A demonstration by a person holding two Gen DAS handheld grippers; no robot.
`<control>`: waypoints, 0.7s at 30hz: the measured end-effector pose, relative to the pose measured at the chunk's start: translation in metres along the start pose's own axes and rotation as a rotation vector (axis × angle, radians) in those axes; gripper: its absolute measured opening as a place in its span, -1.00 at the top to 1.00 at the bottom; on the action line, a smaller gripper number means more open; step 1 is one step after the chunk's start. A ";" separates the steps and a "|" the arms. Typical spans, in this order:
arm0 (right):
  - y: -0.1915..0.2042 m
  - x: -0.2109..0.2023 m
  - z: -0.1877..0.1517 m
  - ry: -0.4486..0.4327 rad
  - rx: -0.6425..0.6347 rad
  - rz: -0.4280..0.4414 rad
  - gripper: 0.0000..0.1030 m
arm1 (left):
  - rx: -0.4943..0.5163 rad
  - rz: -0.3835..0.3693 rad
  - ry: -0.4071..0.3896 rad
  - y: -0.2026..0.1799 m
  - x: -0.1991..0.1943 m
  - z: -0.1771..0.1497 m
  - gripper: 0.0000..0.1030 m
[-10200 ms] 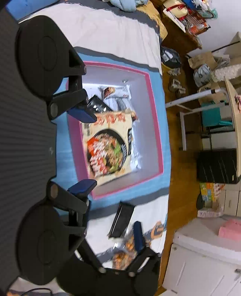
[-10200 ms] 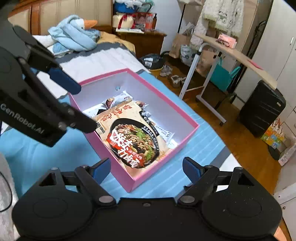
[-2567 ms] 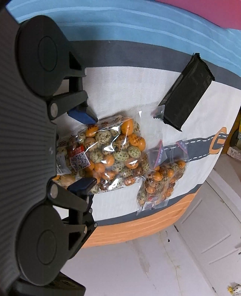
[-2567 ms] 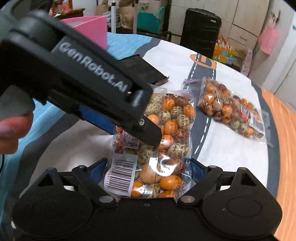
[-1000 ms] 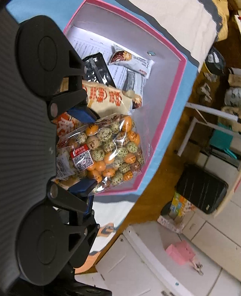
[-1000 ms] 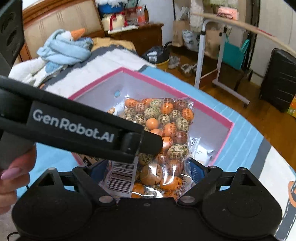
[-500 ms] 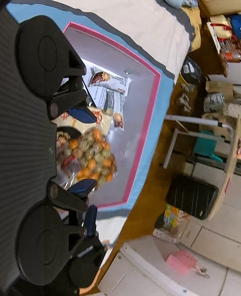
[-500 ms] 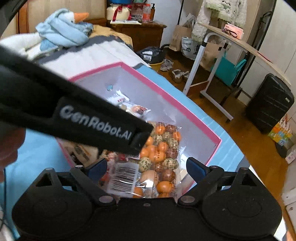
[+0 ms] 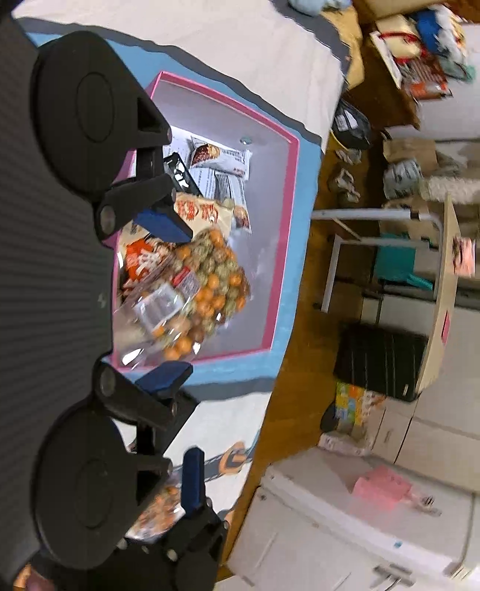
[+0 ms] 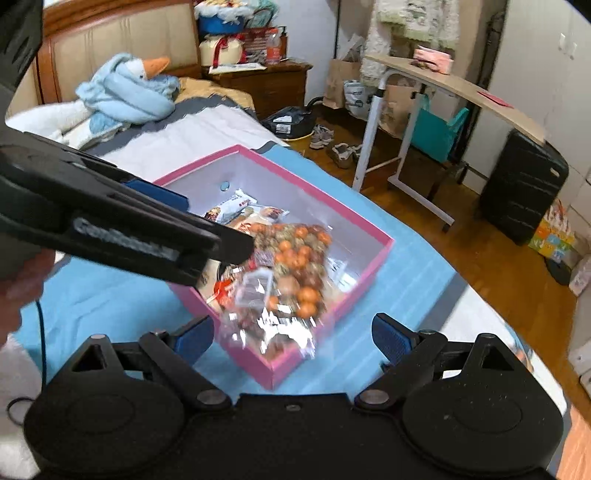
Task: Organize snacks
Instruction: 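Move both tools back and grasp the last quail egg bag with the left tool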
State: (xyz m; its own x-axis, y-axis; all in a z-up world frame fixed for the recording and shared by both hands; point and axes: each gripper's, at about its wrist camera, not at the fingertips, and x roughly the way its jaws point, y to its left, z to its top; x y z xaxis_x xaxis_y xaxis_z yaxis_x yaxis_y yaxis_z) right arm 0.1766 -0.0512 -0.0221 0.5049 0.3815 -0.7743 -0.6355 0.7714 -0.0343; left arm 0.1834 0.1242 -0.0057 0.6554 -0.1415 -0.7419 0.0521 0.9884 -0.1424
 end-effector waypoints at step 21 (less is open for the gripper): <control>-0.183 -0.107 -0.190 -0.154 0.439 -0.222 -0.85 | 0.318 -0.062 0.108 -0.189 0.047 -0.036 -0.99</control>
State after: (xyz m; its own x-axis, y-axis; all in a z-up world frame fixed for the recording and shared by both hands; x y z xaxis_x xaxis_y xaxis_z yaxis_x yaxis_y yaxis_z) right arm 0.1282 -0.3302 -0.0526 0.7010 0.2296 -0.6752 -0.2150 0.9707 0.1069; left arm 0.1767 -0.0713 -0.0371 0.5608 -0.1895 -0.8059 0.3325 0.9430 0.0096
